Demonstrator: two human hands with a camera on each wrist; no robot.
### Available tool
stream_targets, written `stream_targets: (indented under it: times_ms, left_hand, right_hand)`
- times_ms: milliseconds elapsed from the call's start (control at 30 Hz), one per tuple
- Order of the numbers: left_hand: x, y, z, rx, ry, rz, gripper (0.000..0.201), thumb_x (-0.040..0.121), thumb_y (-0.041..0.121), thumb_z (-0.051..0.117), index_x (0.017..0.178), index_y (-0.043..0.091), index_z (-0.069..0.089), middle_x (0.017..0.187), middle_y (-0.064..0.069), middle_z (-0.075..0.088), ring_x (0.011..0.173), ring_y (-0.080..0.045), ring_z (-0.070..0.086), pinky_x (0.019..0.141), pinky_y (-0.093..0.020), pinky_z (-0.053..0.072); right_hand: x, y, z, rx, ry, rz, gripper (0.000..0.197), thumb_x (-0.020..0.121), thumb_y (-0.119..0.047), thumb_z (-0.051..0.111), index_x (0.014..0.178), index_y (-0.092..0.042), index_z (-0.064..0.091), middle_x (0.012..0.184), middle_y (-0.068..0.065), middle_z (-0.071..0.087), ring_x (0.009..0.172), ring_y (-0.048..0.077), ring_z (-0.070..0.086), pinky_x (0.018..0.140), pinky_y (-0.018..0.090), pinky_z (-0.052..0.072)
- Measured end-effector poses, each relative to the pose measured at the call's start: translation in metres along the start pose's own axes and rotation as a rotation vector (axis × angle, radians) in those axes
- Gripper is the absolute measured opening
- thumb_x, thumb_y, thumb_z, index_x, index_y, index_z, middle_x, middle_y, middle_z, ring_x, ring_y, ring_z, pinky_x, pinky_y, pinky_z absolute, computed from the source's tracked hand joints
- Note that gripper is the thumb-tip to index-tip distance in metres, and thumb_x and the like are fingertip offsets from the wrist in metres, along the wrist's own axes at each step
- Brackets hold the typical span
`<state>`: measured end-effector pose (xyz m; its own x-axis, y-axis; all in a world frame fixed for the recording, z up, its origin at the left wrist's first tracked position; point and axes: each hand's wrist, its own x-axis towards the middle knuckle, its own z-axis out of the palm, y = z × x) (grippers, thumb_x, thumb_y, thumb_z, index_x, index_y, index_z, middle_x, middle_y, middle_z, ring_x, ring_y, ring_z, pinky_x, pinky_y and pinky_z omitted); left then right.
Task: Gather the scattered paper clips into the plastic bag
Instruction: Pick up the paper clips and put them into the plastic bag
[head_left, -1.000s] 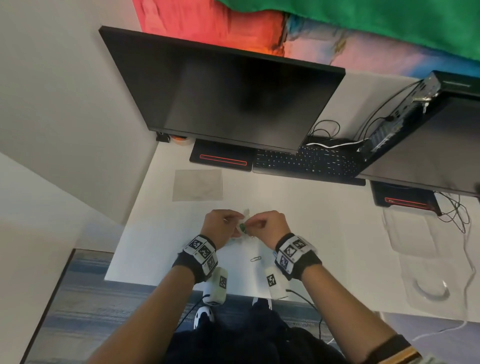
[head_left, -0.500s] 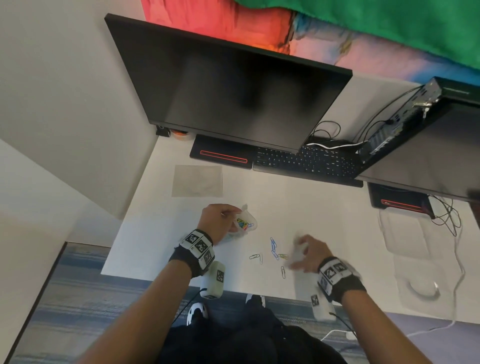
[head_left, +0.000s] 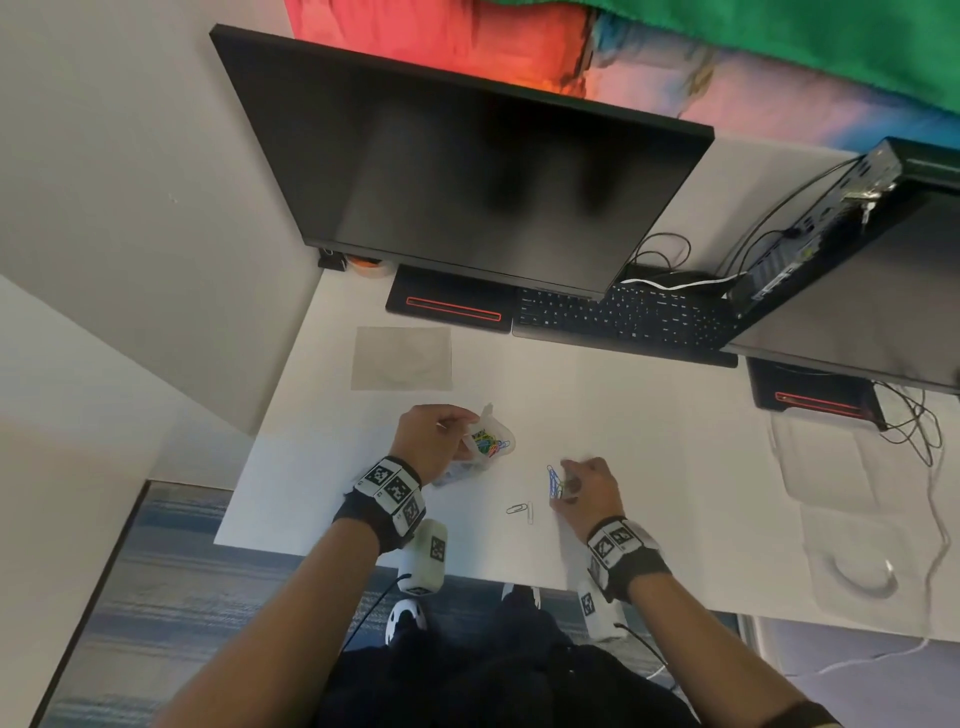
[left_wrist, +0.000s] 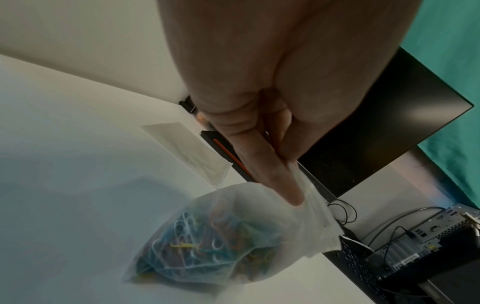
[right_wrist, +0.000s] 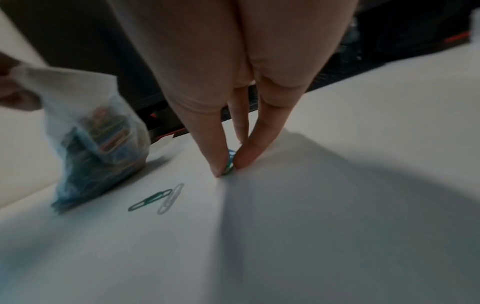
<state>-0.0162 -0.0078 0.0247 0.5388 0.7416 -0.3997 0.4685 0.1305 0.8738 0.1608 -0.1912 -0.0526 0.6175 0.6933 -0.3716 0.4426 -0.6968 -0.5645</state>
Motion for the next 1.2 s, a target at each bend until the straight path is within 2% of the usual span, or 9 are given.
stream_targets:
  times_ms: [100,233,367,533,667,800,900,1033,1200]
  left_hand:
    - [0.0,0.001,0.0,0.0,0.006,0.01,0.037,0.09,0.001,0.057,0.076,0.031,0.074,0.093,-0.008,0.074,0.082,-0.026,0.074,0.073,-0.044,0.063]
    - [0.0,0.002,0.001,0.003,0.007,0.006,0.038,0.09,0.002,0.058,0.075,0.033,0.073,0.093,-0.006,0.074,0.086,-0.028,0.073,0.074,-0.042,0.063]
    - [0.0,0.002,0.001,0.003,0.001,0.004,0.035,0.091,0.003,0.058,0.078,0.031,0.074,0.094,-0.007,0.075,0.082,-0.024,0.074,0.074,-0.042,0.063]
    - [-0.002,0.004,0.004,-0.023,-0.011,-0.013,0.025,0.092,0.001,0.057,0.088,0.018,0.074,0.097,-0.011,0.073,0.079,-0.022,0.075,0.07,-0.039,0.063]
    - [0.0,0.001,0.003,-0.021,-0.015,-0.003,0.026,0.091,0.001,0.057,0.086,0.021,0.074,0.096,-0.01,0.074,0.079,-0.022,0.075,0.071,-0.041,0.063]
    - [-0.001,-0.001,0.003,-0.039,-0.013,-0.012,0.029,0.092,0.0,0.055,0.085,0.021,0.073,0.098,-0.012,0.073,0.074,-0.019,0.075,0.068,-0.034,0.063]
    - [-0.002,-0.003,0.004,-0.046,-0.01,-0.021,0.03,0.093,0.001,0.054,0.084,0.022,0.074,0.098,-0.013,0.073,0.071,-0.018,0.075,0.068,-0.033,0.063]
    - [-0.003,-0.002,0.003,-0.046,-0.008,-0.034,0.024,0.093,0.001,0.056,0.088,0.017,0.074,0.097,-0.014,0.073,0.069,-0.018,0.075,0.066,-0.032,0.063]
    - [-0.004,0.001,0.002,-0.042,-0.008,-0.036,0.02,0.093,0.001,0.057,0.095,0.009,0.074,0.099,-0.013,0.072,0.073,-0.018,0.074,0.064,-0.028,0.062]
  right_hand:
    - [0.002,-0.002,0.005,-0.169,-0.024,-0.127,0.046,0.079,-0.005,0.069,0.124,-0.01,0.062,0.118,0.012,0.051,0.101,0.026,0.058,0.096,0.029,0.048]
    - [-0.004,-0.007,0.002,-0.346,0.024,-0.186,0.037,0.087,-0.013,0.063,0.124,-0.015,0.061,0.124,0.01,0.051,0.111,0.028,0.05,0.089,0.034,0.051]
    - [-0.011,-0.012,0.014,-0.395,-0.055,-0.338,0.039,0.092,0.001,0.049,0.129,-0.006,0.056,0.13,0.016,0.053,0.115,0.035,0.054,0.094,0.033,0.047]
    - [-0.036,-0.026,0.028,-0.535,-0.262,-0.447,0.049,0.099,-0.013,0.037,0.148,-0.014,0.032,0.155,0.012,0.025,0.139,0.031,0.028,0.111,0.038,0.034]
    - [-0.041,-0.02,0.023,-0.761,-0.389,-0.579,0.072,0.087,0.008,0.046,0.152,-0.009,0.018,0.16,0.016,0.007,0.145,0.038,0.013,0.11,0.042,0.036]
    - [-0.039,-0.005,0.022,-0.779,-0.407,-0.691,0.064,0.066,0.013,0.064,0.128,0.005,0.052,0.139,0.023,0.048,0.123,0.038,0.052,0.09,0.038,0.055]
    - [-0.033,-0.005,0.017,-0.819,-0.399,-0.677,0.052,0.043,-0.002,0.084,0.094,-0.005,0.071,0.109,0.011,0.068,0.091,0.025,0.069,0.07,0.026,0.058]
    - [-0.021,-0.017,0.014,-0.785,-0.403,-0.604,0.031,0.09,0.001,0.049,0.12,0.002,0.058,0.129,0.016,0.054,0.119,0.033,0.052,0.095,0.035,0.046]
    - [-0.002,-0.027,0.008,-0.355,-0.24,-0.308,0.022,0.088,-0.011,0.053,0.1,-0.01,0.072,0.104,0.005,0.069,0.094,0.019,0.064,0.083,0.017,0.044]
